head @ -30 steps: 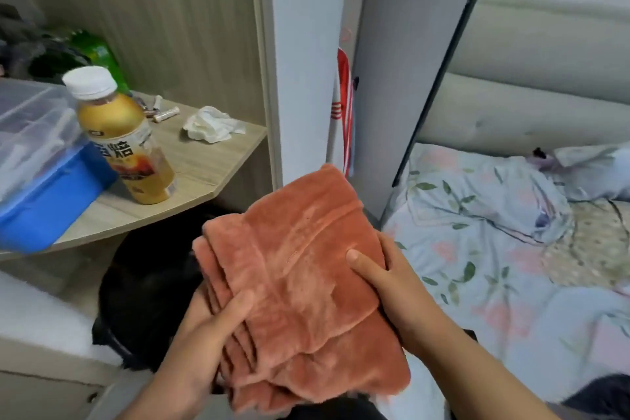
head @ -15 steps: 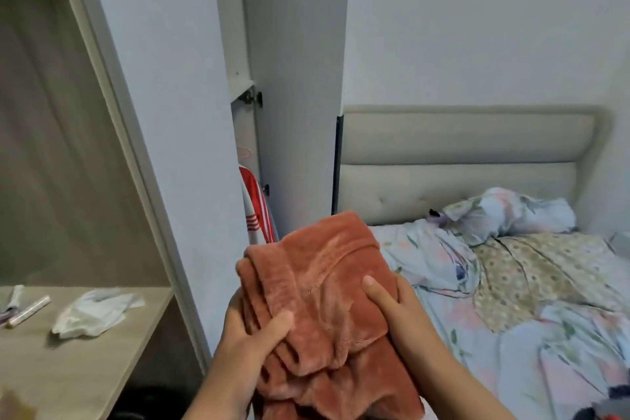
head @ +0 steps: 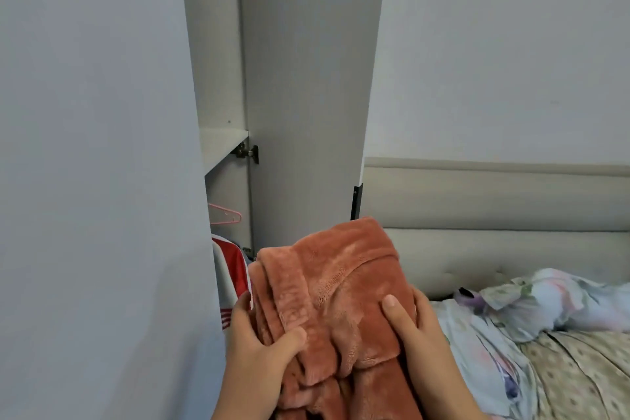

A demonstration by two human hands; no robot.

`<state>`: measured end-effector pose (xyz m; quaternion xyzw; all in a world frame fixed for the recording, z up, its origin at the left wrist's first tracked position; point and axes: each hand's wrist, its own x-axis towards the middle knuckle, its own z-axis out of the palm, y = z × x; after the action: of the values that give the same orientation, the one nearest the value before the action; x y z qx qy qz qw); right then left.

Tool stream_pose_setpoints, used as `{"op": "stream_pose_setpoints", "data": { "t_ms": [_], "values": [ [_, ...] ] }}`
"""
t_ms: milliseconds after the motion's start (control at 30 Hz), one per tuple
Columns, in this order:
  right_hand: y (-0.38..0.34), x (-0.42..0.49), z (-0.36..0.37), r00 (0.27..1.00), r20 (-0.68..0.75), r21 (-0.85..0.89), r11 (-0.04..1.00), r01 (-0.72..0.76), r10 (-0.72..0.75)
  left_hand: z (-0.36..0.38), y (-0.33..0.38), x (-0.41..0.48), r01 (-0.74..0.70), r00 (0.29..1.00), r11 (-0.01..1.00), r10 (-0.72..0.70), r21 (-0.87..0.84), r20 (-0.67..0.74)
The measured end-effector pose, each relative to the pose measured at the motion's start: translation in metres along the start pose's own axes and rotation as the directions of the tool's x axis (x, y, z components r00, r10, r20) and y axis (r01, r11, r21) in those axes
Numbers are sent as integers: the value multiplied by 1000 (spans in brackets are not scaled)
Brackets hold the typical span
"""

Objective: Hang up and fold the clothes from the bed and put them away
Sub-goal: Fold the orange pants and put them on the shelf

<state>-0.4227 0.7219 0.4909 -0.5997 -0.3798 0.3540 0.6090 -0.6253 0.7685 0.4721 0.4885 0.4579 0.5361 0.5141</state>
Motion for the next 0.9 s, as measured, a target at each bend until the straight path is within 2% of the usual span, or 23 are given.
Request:
{"op": "stream_pose_setpoints", "data": {
  "t_ms": [100,267,600,800,900],
  "values": [
    [-9,51,13,997,60,18,999,47,-48,10,9,55,4,1000,1000,-4,-19,-18],
    [-30,127,46,988,65,70,988,139,-144,21,30,129,-28,998,997,24,-76,-62],
    [-111,232,113,915,11,156,904,397,-404,29,112,247,-277,961,953,276,-123,-26],
    [-144,281,152,873,29,190,860,473,-487,30,138,300,-356,927,923,329,-148,-180],
    [-158,310,182,853,78,256,837,483,-516,27,153,325,-414,880,905,370,-100,-297]
  ]
}}
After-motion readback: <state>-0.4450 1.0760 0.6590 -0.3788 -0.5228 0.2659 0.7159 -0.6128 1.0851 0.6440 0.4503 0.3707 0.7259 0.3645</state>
